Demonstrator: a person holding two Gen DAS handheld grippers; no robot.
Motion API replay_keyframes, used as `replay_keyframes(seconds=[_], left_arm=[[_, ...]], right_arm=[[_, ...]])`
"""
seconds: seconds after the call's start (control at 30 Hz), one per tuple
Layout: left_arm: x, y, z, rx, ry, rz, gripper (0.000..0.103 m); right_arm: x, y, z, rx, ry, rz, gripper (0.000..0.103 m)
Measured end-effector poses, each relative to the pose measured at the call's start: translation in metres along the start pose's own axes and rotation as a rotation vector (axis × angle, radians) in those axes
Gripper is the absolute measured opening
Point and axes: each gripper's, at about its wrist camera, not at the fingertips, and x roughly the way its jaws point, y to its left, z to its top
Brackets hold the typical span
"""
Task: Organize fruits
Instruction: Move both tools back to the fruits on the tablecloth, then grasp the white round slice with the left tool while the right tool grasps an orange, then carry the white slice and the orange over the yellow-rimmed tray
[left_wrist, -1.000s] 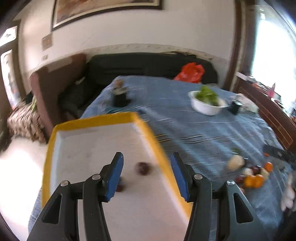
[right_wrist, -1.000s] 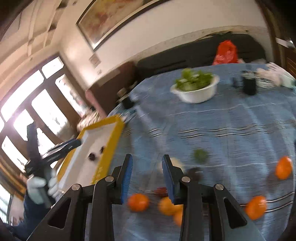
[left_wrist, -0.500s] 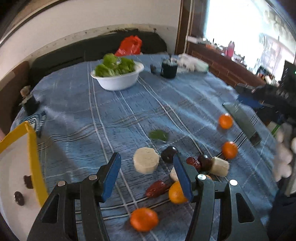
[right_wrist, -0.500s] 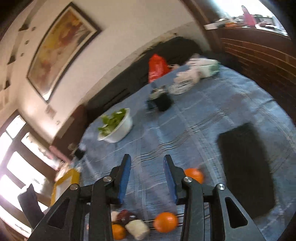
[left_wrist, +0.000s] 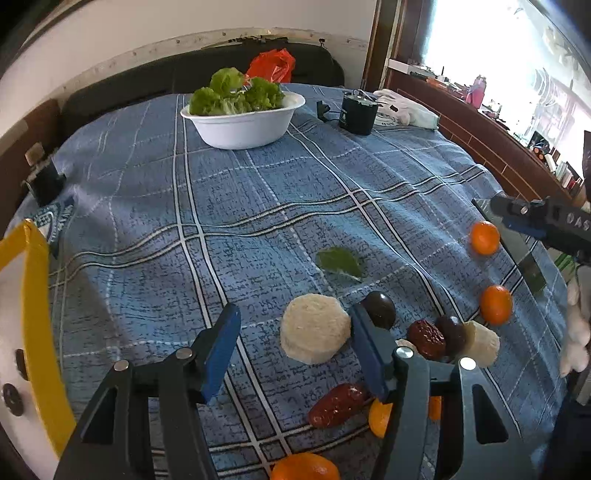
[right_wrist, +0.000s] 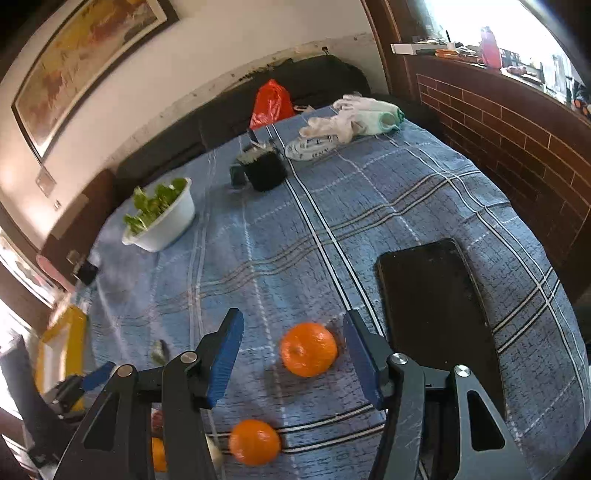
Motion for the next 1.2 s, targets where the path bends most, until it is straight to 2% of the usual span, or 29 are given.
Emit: replay_keyframes(seconds=[0.13,0.47,0.57,0.73,0.83,1.0,1.1,1.2], left_arm=[[0.002,0.000,-0.002,0.004,-0.005,-0.007,0.058],[0.004,-0.007,-0.005,0.012,-0.026,-0.042,0.036],[0.003,-0.006,-0.005,0.003,-0.032,-0.047,0.036],[0.002,-0.003,-0.006,-0.012,-0.038,-0.050,0.036],[0.001,-0.003,-0.006,-0.013,-0.043,-0.051,0.036],[-0.005,-0.003,-0.007,-0.023,-0.061,-0.066,0.036],[-0.009,-0.003,-0.007,-0.023,-0.079,-0.061,0.036],[-0.011,-0.004,-0.007,-0.019,-0.090,-0.047,0.036]], right_arm=[[0.009,0.008,-0.005,-0.059,0.024,-0.040,0.056],[0.014,0.006,-0.008,-0.059,0.044,-0.063,0.056],[0.016,0.005,-0.009,-0.062,0.048,-0.074,0.055],[0.025,0.013,-0.014,-0.106,0.075,-0.089,0.040],[0.025,0.016,-0.016,-0.128,0.058,-0.098,0.039],[0.011,0.025,-0.016,-0.156,-0.015,-0.062,0.039],[-0.001,0.040,-0.019,-0.203,-0.078,0.011,0.039],[-0.005,0.058,-0.026,-0.256,-0.093,0.065,0.039]])
